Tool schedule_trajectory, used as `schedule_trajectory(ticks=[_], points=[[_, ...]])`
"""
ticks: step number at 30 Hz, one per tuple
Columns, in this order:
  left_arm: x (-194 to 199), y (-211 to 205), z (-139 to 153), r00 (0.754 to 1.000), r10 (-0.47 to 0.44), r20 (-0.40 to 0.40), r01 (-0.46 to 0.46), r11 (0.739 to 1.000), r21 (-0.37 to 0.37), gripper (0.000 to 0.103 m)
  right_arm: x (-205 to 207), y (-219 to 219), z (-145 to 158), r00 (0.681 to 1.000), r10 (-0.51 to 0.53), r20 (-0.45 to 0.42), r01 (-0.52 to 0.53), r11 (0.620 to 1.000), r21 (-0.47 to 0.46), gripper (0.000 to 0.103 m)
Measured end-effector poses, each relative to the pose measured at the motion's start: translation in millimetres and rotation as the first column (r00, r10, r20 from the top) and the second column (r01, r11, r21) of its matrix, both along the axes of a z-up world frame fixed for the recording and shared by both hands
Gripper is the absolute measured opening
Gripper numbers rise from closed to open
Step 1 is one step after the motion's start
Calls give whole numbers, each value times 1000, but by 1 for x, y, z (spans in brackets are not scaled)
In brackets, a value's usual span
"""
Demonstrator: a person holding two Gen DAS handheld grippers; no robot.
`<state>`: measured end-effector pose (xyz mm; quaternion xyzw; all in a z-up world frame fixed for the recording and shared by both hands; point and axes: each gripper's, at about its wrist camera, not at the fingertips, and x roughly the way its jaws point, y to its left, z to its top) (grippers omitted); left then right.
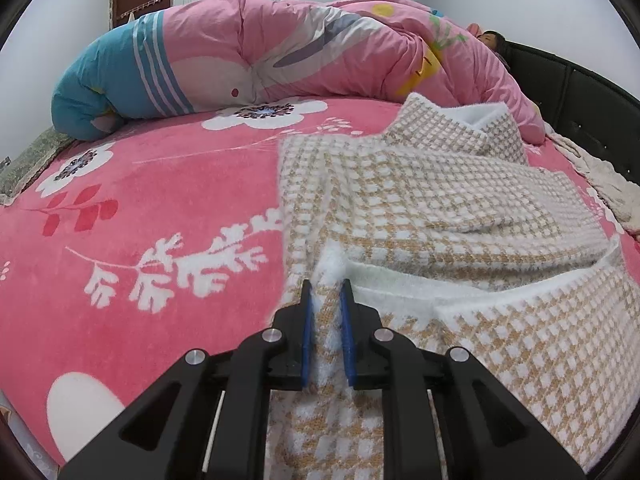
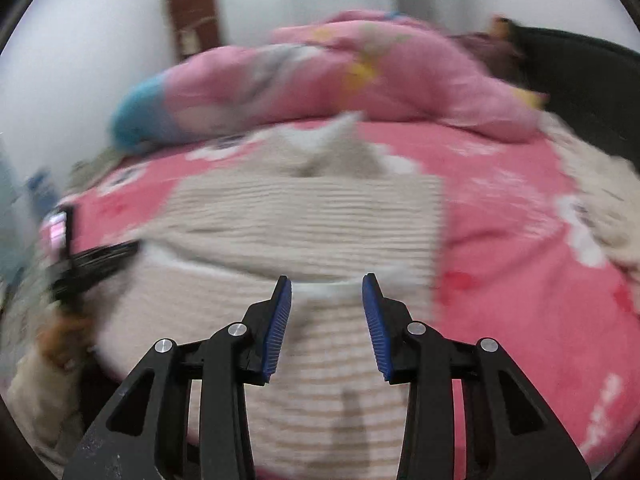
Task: Fold large clothes
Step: 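Open both tools and withdraw them from the coat's folded edge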
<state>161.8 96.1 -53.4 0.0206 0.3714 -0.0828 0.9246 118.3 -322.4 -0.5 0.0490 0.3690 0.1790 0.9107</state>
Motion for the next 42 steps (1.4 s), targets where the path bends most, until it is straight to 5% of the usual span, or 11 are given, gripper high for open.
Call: schedule_trajectory(ticks=[5,7,9,15,18,21,26,29,42], points=[[0,-2,3,1000,10,-14,-9,1000,15,25,39,35,-78,985,32,-172,-34,999,-9,33],[-6,0,13,999,53,8,-53,998,42,56,42,27,-88,983,26,-180,-13,997,72,33],[-18,0,29,997,54,57,-56,998,22,63,42,20,-88,983,36,-178,-16,994,111,33],[-61,-39,54,989,-136,54,143,976,-162,68,31,16,-91,990,32,-137,-18,994,108,33],[-69,-89,31,964,-263,-37,258,960,-109,69,24,12,-83,991,45,-122,-28,990,137,33],[-68,-117,1,961,-245,-130,250,968,18,69,6,2,-66,995,68,-68,-57,987,149,35],[-63,-104,-1,967,-204,-152,197,979,-60,77,-16,3,-62,984,179,-15,-177,980,93,36],[-65,-105,-3,969,-193,-153,189,981,-41,77,-16,18,-87,979,203,-11,-203,979,3,37],[-63,-108,3,973,-165,-163,162,986,-35,77,-27,1,-69,978,203,46,-206,974,98,40]])
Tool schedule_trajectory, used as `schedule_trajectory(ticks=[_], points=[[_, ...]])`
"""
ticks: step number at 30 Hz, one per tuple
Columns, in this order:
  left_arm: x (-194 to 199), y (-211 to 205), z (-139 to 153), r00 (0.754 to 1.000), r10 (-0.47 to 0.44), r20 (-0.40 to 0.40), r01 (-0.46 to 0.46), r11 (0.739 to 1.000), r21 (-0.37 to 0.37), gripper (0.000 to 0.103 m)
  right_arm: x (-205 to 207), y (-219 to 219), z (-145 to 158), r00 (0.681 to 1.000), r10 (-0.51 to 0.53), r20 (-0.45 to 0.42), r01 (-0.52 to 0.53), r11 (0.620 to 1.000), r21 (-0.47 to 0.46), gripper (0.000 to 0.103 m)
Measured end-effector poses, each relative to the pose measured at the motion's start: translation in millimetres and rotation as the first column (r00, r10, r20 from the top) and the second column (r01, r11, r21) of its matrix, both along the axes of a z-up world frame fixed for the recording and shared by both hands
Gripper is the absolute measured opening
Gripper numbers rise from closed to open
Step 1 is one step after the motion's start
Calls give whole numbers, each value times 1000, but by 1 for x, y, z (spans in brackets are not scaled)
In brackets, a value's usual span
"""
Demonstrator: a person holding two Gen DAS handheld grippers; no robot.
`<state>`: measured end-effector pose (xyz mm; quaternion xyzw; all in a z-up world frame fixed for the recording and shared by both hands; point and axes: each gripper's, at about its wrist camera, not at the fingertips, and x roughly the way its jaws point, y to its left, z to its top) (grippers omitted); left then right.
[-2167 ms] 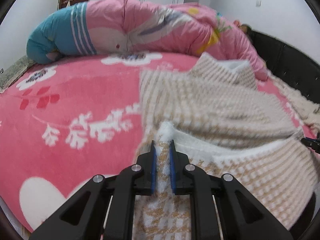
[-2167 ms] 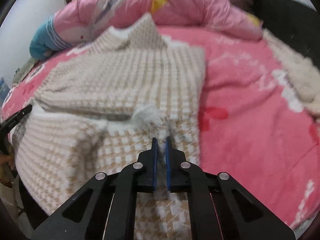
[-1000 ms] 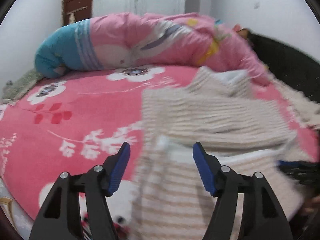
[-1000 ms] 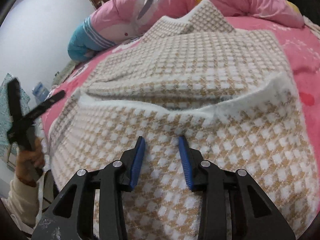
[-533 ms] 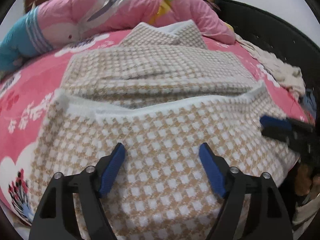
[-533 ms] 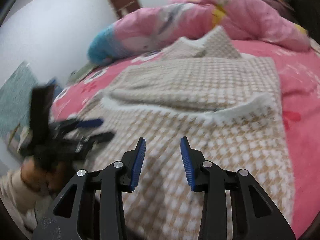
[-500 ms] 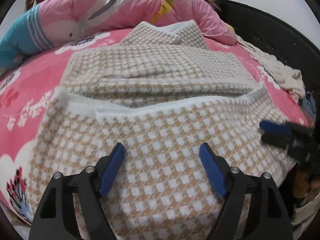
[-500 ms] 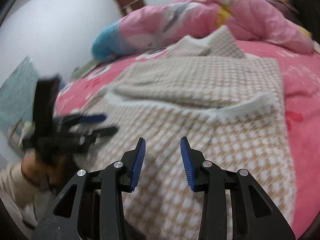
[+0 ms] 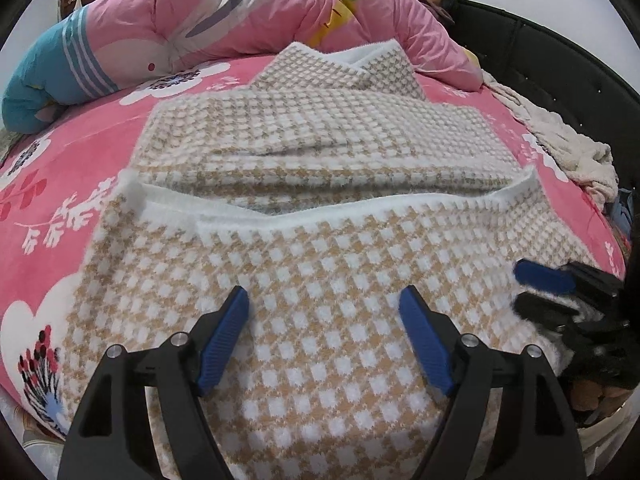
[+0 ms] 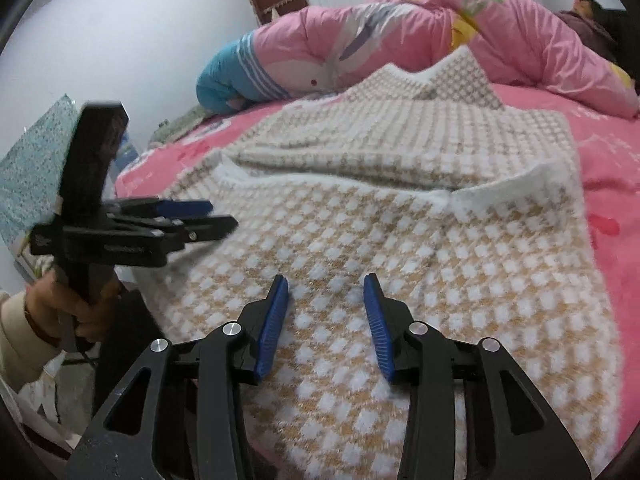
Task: Fold large clothes
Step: 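Open both tools and withdraw them from the coat's folded edge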
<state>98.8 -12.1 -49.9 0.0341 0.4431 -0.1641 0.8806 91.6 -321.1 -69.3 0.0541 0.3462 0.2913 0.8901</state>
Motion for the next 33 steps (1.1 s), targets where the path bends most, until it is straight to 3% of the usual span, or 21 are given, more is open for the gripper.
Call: schedule_trajectory(ticks=[5,9,18,20,26,28,33], points=[[-2,0,1,1000,5,0,-5,1000,14,77,-19,3,15,997,29,75,-26,998,-49,41],[-4,-2,5,1000,12,6,-12,999,36,77,-13,18,-15,999,30,19,-26,988,-150,42],[-44,-3,25,999,-36,32,35,998,43,77,-35,19,11,996,30,83,-18,990,-141,43],[-50,-1,22,999,-44,4,43,999,18,77,-42,23,14,994,39,98,-25,989,-144,51],[-52,-5,-4,998,-16,-58,19,999,48,77,-35,38,-18,999,3,42,7,974,-225,58],[-54,-9,-4,999,-23,-32,25,996,80,77,-35,39,-15,999,-7,43,16,974,-228,58],[-61,1,9,1000,-3,-3,3,999,46,77,-46,32,3,997,-39,67,54,973,-223,58]])
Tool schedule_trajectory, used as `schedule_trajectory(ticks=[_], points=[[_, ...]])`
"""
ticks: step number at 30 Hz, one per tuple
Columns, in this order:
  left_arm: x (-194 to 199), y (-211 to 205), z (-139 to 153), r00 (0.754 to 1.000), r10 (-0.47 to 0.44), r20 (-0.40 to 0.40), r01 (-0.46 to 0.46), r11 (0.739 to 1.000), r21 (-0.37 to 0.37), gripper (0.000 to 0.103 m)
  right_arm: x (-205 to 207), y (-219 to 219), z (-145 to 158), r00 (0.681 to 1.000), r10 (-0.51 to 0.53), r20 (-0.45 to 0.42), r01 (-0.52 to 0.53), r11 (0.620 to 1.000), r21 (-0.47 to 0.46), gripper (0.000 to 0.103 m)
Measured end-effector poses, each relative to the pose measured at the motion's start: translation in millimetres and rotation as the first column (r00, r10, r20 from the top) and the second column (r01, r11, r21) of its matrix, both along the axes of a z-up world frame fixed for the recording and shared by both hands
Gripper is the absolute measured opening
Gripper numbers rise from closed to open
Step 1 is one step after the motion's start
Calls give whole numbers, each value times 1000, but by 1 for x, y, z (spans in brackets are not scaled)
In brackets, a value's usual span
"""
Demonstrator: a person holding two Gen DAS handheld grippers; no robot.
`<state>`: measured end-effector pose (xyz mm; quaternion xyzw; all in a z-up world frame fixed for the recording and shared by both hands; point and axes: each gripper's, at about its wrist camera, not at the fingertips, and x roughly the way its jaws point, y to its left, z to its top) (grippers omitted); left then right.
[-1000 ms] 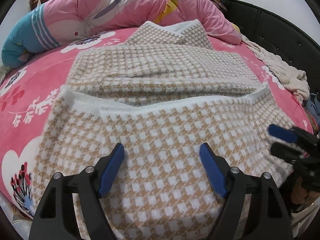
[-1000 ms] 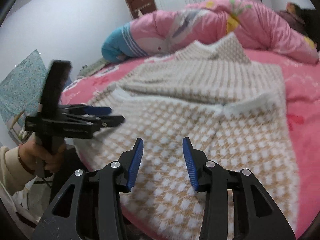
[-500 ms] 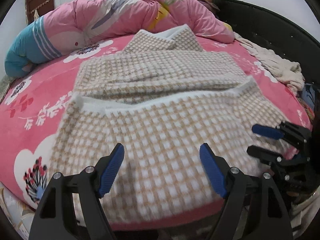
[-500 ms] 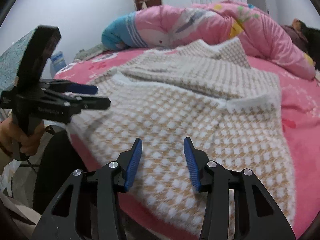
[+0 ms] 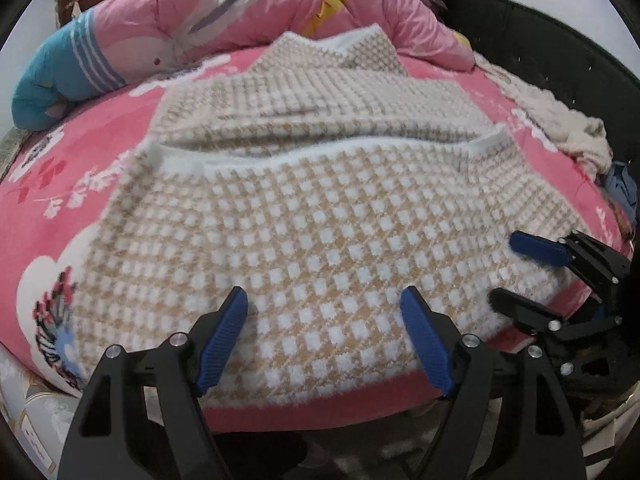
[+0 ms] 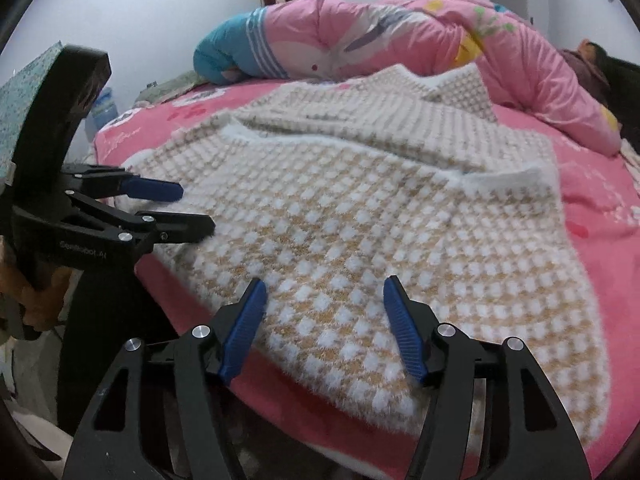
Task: Fold large clothes
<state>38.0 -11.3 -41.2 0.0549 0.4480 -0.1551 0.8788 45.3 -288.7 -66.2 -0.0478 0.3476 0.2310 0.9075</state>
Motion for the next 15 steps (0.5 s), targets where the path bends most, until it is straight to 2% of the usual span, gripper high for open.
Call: schedule_trajectory(ticks=[2,6,7,12,15], points=[[-3,7,3,1000,15,22,-15,1000,5,77,-5,-4,3,1000,-29,12,29,999,-17,58],[8,27,-10,997,81,-9,-81,997,19,77,3,-4,-17,996,-71,-45,69,997,-44,58],[11,32,-16,996,89,-21,-89,996,-1,77,5,-3,-19,996,-76,-46,73,996,-50,59],[9,41,-6,996,89,7,-88,994,-59,77,1,-8,0,993,-104,-52,100,993,-60,59],[11,57,1,993,117,32,-113,989,-94,77,-3,-24,11,986,-162,-34,160,985,-62,59]])
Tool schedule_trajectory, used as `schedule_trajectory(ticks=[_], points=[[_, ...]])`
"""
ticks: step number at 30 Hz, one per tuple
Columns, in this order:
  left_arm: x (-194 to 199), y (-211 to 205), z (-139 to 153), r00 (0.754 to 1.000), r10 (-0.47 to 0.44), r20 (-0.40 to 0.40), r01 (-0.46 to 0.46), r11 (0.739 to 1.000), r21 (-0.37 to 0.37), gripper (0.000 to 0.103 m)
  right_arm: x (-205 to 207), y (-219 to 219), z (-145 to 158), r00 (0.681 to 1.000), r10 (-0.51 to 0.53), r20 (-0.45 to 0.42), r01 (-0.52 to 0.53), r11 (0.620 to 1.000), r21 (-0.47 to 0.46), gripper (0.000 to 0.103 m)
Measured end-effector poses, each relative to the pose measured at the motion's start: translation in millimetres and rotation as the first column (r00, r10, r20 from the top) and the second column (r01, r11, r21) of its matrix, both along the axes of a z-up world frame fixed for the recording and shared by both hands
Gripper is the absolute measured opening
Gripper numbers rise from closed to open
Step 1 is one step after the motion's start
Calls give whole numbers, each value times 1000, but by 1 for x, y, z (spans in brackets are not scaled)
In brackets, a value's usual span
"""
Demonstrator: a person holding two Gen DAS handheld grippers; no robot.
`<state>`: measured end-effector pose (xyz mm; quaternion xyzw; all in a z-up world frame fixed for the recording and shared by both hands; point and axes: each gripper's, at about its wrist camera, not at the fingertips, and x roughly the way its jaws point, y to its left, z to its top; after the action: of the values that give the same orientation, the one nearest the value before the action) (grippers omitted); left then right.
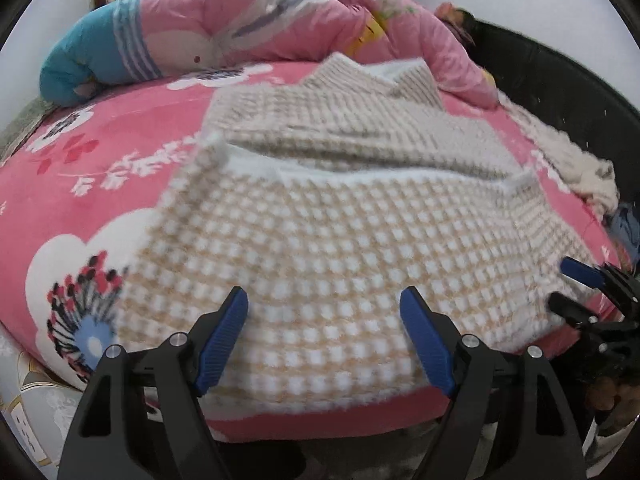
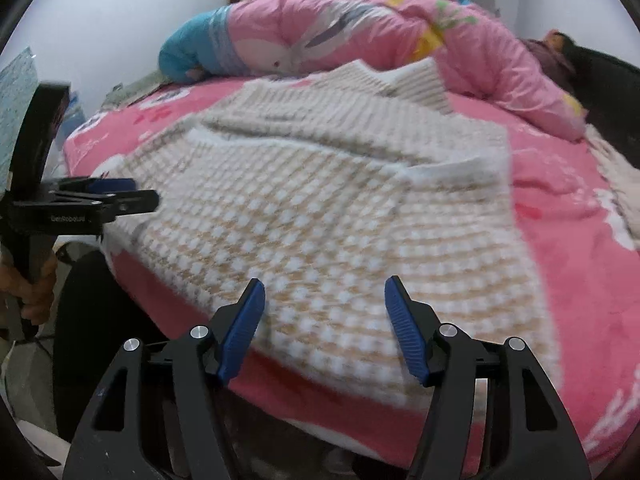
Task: Fold large clothes
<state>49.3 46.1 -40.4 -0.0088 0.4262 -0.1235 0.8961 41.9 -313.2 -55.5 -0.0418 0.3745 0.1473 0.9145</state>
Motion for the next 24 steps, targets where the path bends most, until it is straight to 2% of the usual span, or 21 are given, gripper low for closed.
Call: schedule_trajectory(ticks=[3,5,9,11,15,17,24], points=[[11,25,-8,997,70,-36,-71,997,-31,77,7,-16,-13,996,-74,-48,73,997,-14,59],[13,33,-12,996,73,-41,-76,995,-58,76,14,-23,-29,992,-88,-92,90,996,11,59],[12,24,-11,998,56,-27,-56,998,6,76,12,-24,-22,991,-99,-87,102,994,30,59],[11,24,-11,998,56,-27,-55,998,10,76,10,-29,-15,991,-106,-78,111,992,61,59],[13,27,-11,997,65,-36,-66,998,-20,76,7,-39,-10,989,-131,-73,137,987,86,71],[14,29,-11,997,68,-40,-69,997,-29,77,12,-41,-19,986,-125,-108,135,987,92,73],[18,21,-12,997,62,-52,-63,998,-18,88,10,-35,-21,990,-107,-92,114,991,74,80]])
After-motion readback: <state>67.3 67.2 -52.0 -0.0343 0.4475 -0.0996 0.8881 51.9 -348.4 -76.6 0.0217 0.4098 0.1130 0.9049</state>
